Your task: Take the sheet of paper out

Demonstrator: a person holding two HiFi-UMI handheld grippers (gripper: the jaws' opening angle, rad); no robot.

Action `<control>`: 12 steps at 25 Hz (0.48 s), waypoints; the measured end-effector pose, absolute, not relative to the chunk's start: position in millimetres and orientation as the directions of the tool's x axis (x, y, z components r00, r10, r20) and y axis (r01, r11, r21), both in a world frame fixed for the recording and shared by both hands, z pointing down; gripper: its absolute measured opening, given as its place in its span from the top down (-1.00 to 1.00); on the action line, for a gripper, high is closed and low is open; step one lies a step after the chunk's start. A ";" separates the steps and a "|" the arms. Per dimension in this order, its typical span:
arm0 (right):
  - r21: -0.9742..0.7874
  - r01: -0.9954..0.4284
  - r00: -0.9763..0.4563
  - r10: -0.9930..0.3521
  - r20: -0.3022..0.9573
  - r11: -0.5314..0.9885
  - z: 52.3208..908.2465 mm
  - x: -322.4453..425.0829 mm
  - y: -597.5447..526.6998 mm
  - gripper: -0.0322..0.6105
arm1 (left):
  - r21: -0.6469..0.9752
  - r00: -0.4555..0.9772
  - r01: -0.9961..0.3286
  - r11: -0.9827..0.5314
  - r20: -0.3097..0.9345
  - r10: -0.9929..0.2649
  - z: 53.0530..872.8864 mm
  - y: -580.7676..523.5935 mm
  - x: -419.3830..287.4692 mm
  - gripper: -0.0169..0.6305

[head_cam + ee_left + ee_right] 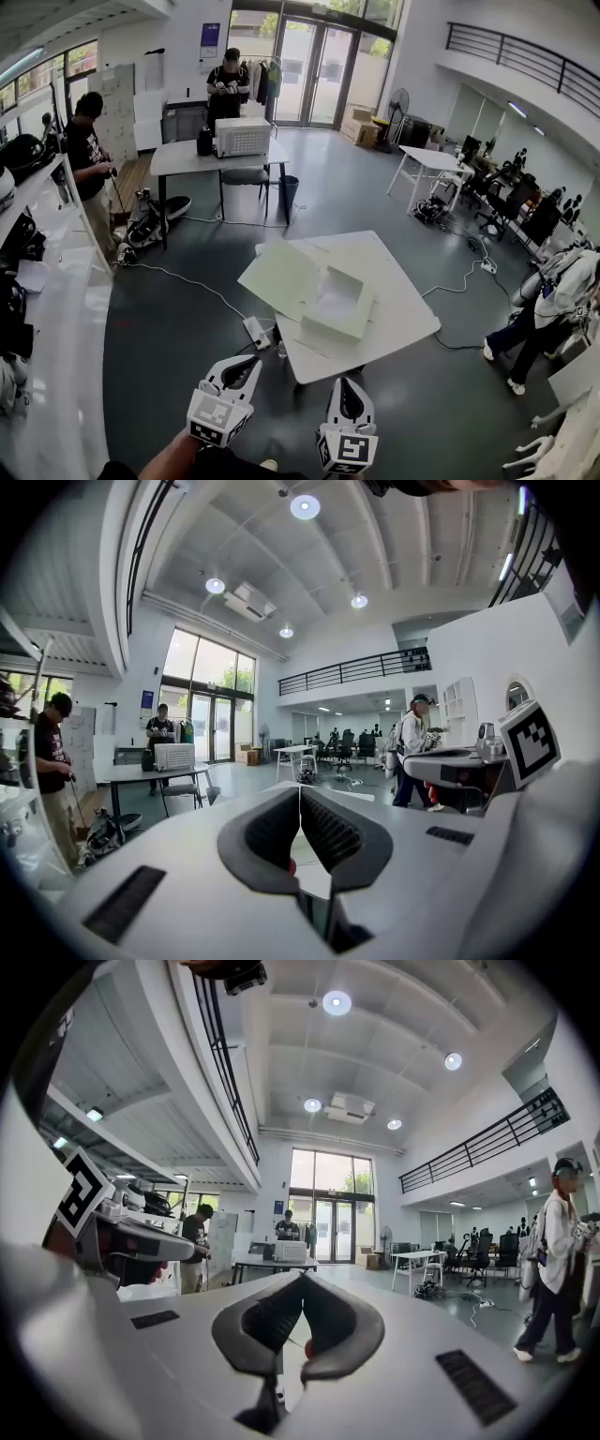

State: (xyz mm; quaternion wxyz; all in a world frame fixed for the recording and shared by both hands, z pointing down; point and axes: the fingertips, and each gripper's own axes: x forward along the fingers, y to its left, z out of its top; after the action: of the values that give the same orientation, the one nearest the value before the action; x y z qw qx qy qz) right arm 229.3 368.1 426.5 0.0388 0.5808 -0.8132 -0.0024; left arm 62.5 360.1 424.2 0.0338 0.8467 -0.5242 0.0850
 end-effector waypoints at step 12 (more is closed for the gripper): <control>0.066 -0.971 -0.224 -0.971 0.086 0.230 425.4 171.2 243.5 0.85 | -0.018 0.514 -0.851 -0.525 0.176 -0.839 420.6 217.4 0.8 0.87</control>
State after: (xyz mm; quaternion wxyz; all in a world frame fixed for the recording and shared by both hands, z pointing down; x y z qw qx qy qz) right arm 171.2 243.5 425.4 0.0541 0.6206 -0.7823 0.0007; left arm 0.8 217.4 420.6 0.0354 0.8694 -0.4860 0.0816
